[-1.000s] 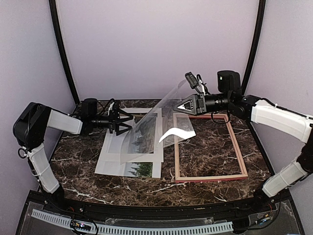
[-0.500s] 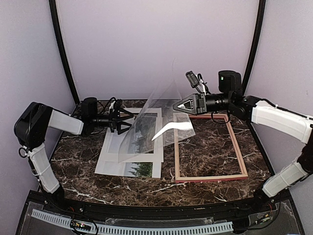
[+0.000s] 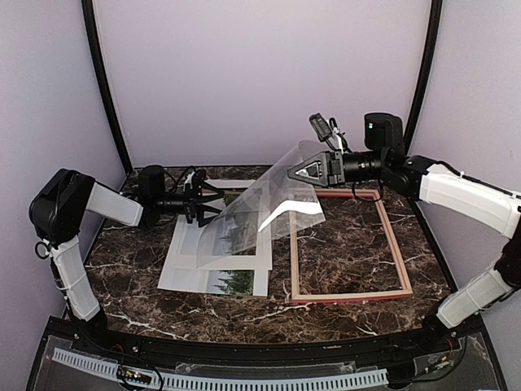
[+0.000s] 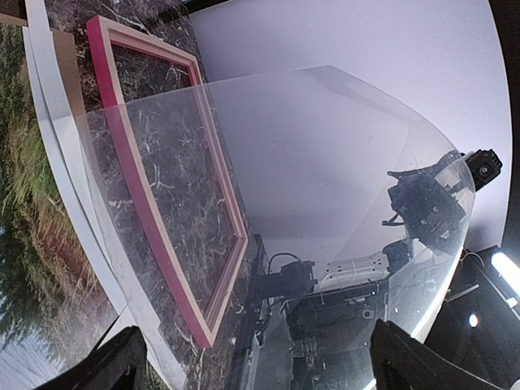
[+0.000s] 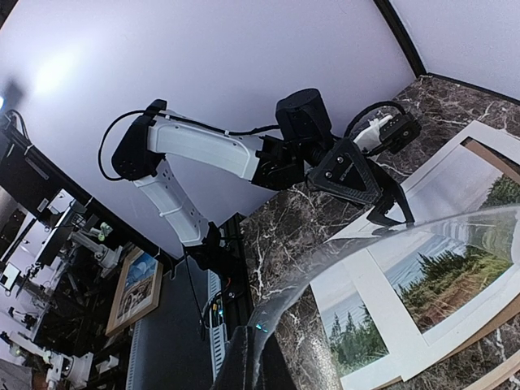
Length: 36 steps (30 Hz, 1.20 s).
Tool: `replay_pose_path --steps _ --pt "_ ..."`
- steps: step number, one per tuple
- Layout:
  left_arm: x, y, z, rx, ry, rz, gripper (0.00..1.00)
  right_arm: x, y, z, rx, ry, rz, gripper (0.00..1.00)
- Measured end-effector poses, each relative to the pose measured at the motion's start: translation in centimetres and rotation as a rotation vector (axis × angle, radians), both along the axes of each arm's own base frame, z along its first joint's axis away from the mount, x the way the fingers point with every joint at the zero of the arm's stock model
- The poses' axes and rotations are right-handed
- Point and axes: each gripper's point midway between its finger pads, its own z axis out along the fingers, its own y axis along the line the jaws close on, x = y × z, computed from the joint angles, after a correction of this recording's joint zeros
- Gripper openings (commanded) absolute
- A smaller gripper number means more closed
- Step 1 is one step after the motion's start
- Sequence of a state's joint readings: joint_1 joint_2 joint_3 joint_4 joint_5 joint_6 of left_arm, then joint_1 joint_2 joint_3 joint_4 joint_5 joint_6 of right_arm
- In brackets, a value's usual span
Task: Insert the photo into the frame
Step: Pass from the right arm to the left
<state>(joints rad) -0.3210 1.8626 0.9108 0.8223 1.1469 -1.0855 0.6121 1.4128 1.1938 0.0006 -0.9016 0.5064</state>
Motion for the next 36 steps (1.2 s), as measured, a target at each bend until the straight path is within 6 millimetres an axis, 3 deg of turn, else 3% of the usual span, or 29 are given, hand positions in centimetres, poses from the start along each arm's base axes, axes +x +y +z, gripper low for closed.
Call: replay_pose_path --steps 16,26,33,36 --pt "0.4 -0.5 -1.3 -0.056 0.094 -0.014 0.99 0.2 0.4 1.4 0.024 -0.026 0.018 0.00" --pt "0.4 -0.6 0.5 -0.109 0.091 -0.023 0.94 0.2 0.0 -4.1 -0.040 0.068 -0.011 0.00" --pt "0.5 -0.6 1.3 -0.122 0.092 -0.033 0.88 1.6 -1.0 -5.5 -0.092 0.097 -0.091 0.00" --pt "0.7 -0.6 1.7 -0.124 0.077 -0.034 0.84 2.4 -2.2 -7.6 -0.142 0.143 -0.153 0.00"
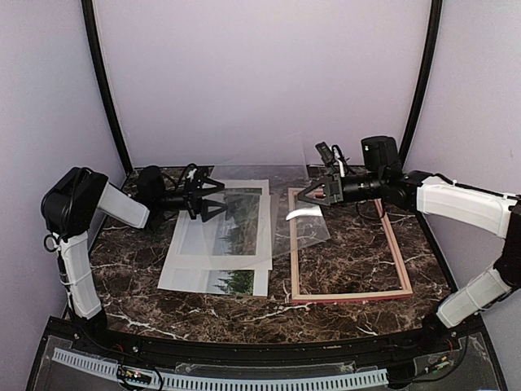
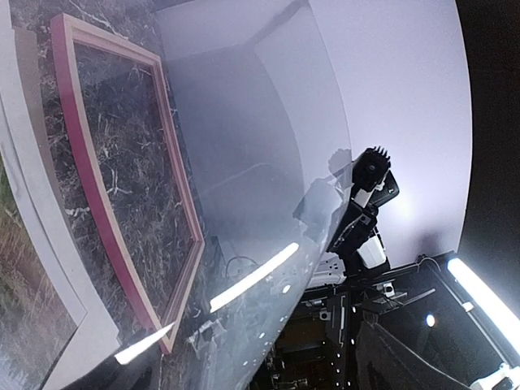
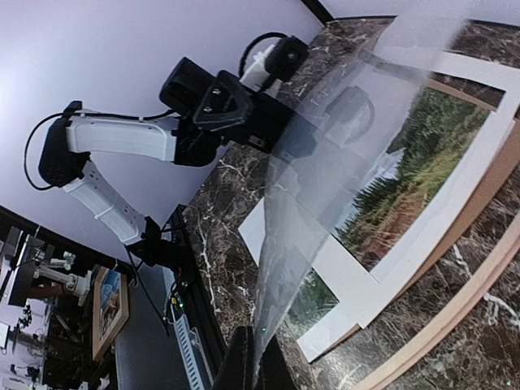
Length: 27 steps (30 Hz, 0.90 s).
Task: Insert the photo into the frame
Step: Pass from the right arm to the left
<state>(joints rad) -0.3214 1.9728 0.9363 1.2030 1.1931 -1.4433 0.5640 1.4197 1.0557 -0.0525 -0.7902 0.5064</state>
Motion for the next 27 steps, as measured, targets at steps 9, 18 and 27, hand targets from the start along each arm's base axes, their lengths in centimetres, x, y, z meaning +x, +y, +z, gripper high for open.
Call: replay_pose_path --steps 9,18,27 --pt "0.9 0.9 -0.3 0.061 -0.020 0.045 0.66 0.8 -2.5 -5.2 -0.111 0.137 -0.119 0.00" --pt "1.4 1.5 0.8 0.153 -0.125 0.109 0.57 1.6 -2.9 -7.7 -0.120 0.241 -0.200 0.00" --pt "1.7 1.8 -0.5 0.210 -0.120 0.136 0.54 1.8 -3.4 -10.4 -0.107 0.353 -0.274 0.00"
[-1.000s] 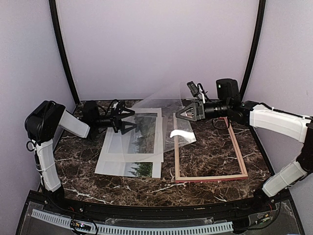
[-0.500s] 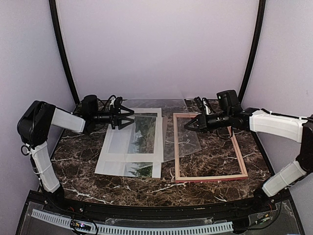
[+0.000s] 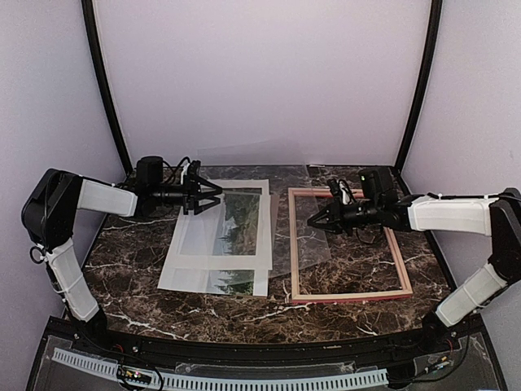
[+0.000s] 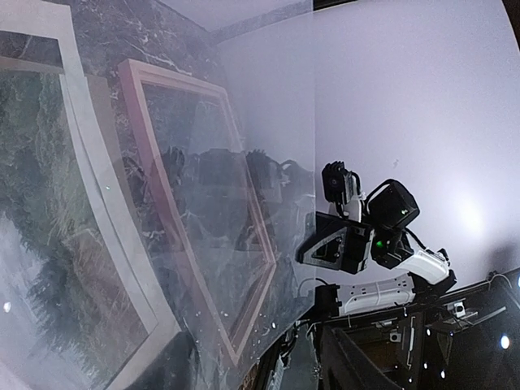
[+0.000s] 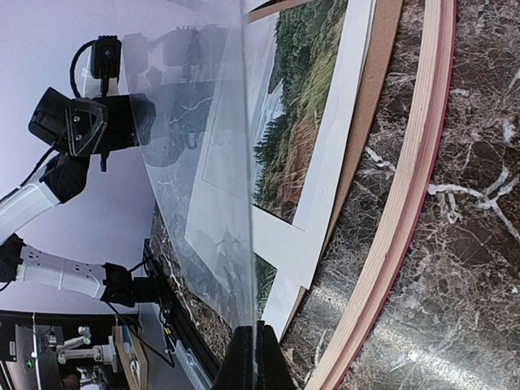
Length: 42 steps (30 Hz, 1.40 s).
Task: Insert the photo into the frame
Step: Pass from the right arm to the left
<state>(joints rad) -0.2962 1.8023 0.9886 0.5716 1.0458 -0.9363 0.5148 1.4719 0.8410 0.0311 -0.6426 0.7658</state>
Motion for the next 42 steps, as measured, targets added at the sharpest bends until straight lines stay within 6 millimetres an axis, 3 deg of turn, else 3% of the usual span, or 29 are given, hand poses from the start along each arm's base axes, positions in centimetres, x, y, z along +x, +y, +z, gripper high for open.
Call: replay_pose_path --steps 29,32,42 --pt "0.4 0.4 -1.4 0.064 -0.026 0.026 0.02 0.7 0.4 0.7 0.137 0.026 -0.072 0.00" --pt "0.5 0.5 -1.5 0.072 -0.027 0.029 0.00 0.7 0.4 0.7 0.138 0.027 -0.070 0.00" --pt "0.0 0.7 -1.4 0.097 -0.022 0.029 0.00 1.0 -0.2 -0.6 0.051 0.018 -0.072 0.41"
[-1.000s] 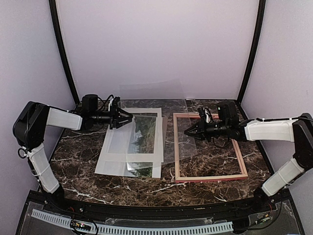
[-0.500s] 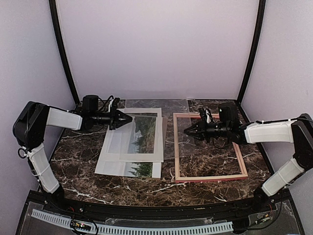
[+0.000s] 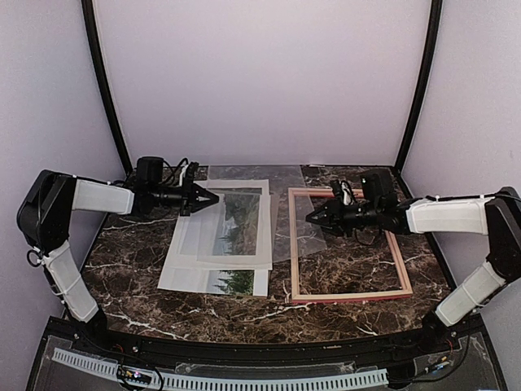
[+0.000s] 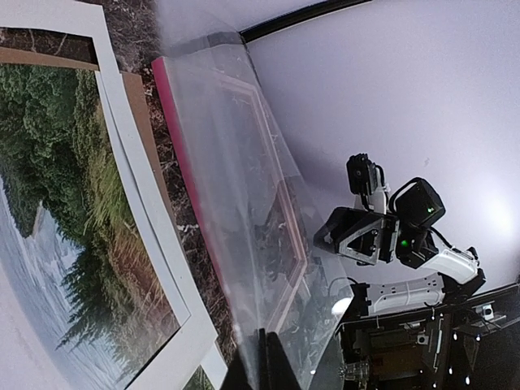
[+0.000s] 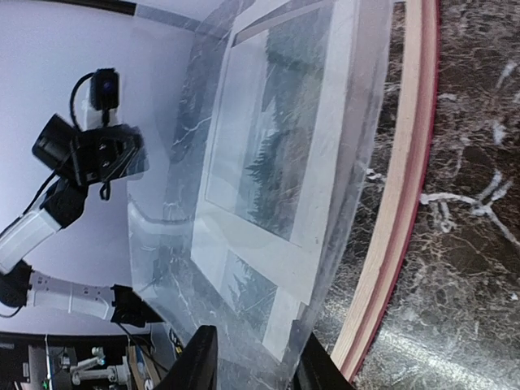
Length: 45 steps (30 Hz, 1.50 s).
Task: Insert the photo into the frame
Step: Pass from the right arm to the left, then move the frame body to the center of the board.
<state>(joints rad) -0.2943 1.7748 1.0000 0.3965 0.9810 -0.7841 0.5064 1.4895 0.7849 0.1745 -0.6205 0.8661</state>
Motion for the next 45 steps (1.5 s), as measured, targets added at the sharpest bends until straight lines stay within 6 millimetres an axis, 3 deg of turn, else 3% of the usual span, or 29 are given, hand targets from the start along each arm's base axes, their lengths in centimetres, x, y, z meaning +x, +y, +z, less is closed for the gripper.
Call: replay_pose_path --steps 2,5,8,11,14,17,23,29,33,39,45 --pt "-0.2 0.2 0.8 0.007 -0.016 0.005 0.00 0.7 -0.6 -0.2 -0.061 -0.012 -0.016 0.57" --pt "-0.8 0.5 2.5 0.016 -0.045 0.016 0.00 2.2 -2.5 -0.3 -0.169 -0.043 -0.064 0.65" --pt "-1.3 0.9 4.9 0.029 -0.093 0.024 0.00 4.0 -5.7 -1.0 -0.311 -0.071 -0.137 0.66" --pt "-1.8 1.2 8.0 0.041 -0.160 0.028 0.00 5.3 -10.6 -2.5 -0.465 -0.064 -0.230 0.66" --pt "-2.5 1.6 10.7 0.054 -0.216 0.031 0.00 5.9 -16.2 -4.3 -0.640 -0.030 -0.330 0.66" --pt "-3.4 2.0 13.4 0.065 -0.270 0.030 0.00 5.9 -20.3 -5.5 -0.776 -0.002 -0.395 0.65" --pt "-5.1 2.6 16.3 0.082 -0.330 0.030 0.00 5.7 -25.4 -8.2 -0.941 0.075 -0.436 0.62" --pt "-5.9 3.0 17.2 0.092 -0.343 0.031 0.00 5.4 -27.7 -10.4 -1.013 0.137 -0.443 0.58" --pt "-6.1 3.0 16.9 0.099 -0.330 0.029 0.00 5.2 -28.1 -11.4 -1.036 0.162 -0.429 0.46" --pt "-6.1 3.0 17.5 0.097 -0.334 0.029 0.00 4.8 -27.8 -13.1 -1.028 0.190 -0.398 0.26" --pt "-6.1 2.9 18.7 0.079 -0.342 0.035 0.00 4.7 -26.3 -13.1 -0.979 0.159 -0.381 0.18"
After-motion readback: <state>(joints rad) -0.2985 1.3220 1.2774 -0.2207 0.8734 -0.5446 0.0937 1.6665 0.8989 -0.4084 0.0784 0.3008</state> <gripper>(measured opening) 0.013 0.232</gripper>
